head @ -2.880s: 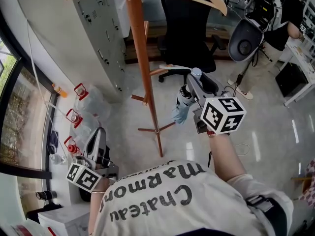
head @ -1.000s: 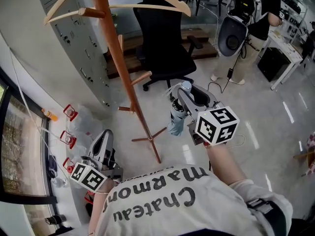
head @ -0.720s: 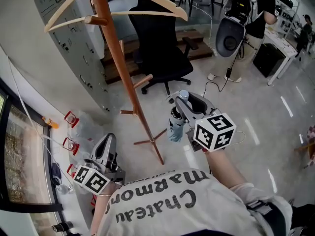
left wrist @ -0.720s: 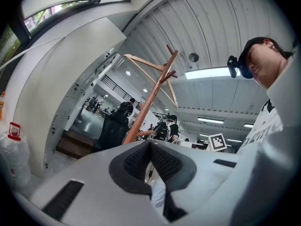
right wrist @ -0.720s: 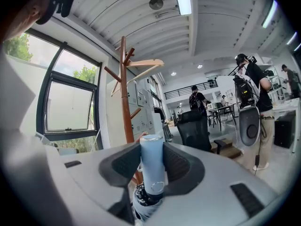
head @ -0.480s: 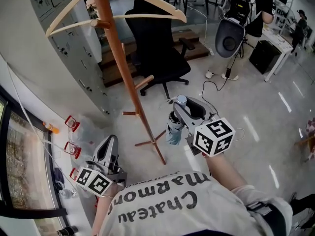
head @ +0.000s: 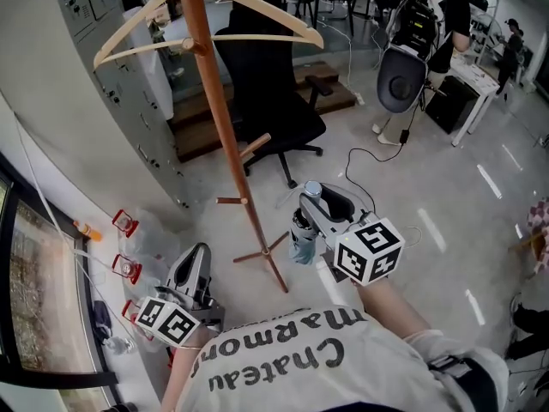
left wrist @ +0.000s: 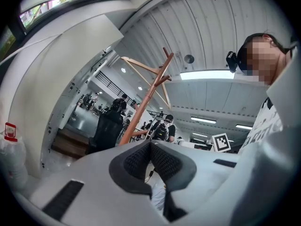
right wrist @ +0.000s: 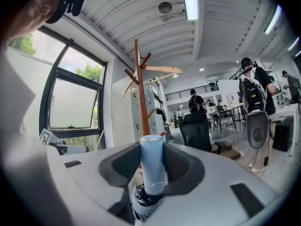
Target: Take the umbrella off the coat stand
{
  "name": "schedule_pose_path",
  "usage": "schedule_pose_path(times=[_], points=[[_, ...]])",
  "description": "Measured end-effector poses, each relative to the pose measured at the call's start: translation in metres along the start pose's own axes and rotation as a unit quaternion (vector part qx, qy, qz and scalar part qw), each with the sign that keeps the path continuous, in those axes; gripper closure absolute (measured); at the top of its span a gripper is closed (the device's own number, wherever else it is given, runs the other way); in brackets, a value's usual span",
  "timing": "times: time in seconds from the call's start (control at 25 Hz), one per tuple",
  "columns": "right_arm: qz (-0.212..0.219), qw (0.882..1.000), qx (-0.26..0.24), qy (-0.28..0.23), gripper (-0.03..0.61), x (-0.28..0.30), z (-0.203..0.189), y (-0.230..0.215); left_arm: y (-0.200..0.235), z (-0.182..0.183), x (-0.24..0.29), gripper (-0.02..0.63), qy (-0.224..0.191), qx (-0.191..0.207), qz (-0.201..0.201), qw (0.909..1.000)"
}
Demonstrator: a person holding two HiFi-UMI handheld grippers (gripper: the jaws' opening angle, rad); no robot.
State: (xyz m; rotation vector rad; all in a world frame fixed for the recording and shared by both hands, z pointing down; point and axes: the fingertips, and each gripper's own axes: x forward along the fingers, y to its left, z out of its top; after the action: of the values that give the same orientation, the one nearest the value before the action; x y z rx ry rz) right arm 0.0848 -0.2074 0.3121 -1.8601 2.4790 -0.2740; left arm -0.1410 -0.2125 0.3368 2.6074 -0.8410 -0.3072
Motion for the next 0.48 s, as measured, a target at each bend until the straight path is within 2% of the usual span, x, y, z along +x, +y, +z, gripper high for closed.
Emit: schedule_pose_path(times=[0.48], points=[[-0.006, 1.000, -0.003, 0.004, 0.420, -0.028, -0.009, 0.031, -0.015, 0.001, -0.034, 0.591, 0.002, 0.002, -0.011, 0.9999]])
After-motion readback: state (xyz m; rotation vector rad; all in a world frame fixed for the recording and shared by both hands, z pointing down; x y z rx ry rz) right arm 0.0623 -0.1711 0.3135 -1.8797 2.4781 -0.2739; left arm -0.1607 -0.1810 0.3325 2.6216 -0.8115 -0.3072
